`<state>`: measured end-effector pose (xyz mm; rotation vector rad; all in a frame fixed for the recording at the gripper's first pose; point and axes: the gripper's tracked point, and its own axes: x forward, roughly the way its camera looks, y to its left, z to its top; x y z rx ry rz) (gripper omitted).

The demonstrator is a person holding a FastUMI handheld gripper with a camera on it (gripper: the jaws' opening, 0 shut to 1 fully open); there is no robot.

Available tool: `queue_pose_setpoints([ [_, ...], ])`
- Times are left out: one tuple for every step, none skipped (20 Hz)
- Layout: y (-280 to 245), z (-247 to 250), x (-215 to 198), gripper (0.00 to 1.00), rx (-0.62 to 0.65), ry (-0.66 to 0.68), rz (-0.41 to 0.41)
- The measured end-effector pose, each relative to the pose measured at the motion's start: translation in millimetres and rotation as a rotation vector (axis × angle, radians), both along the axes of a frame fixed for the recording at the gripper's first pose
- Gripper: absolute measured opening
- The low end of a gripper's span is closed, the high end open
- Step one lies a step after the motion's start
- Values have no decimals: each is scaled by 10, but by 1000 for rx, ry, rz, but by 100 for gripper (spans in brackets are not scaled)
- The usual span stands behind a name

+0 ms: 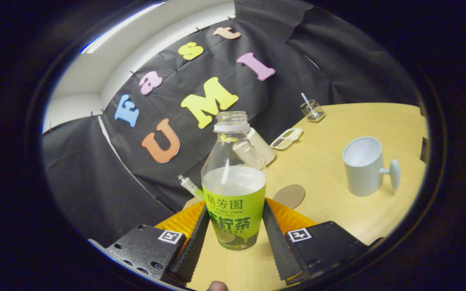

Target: Take the bottle from table, then pour the juice into the cup, finally place the bottle on the coaster

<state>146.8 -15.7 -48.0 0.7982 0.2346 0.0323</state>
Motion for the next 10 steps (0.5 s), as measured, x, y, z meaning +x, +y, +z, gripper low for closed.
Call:
queue_pose_setpoints([
  [-13,18,15,80,29,-3,-1],
  [-37,37,31,80,55,-8,-4],
  [-57,40,2,80,89,-18,-3],
  [-72,69,-8,80,135,-34,-1],
  [-88,92,2,79,188,-53,-3],
  [-113,116,0,79,237,-67,-8],
  [-130,143,1,79,276,-81,-9],
  [-151,160,1,79,310,-91,-16],
  [-171,180,4,79,340,-97,-20],
  [-184,195,7,79,369,-104,-22],
])
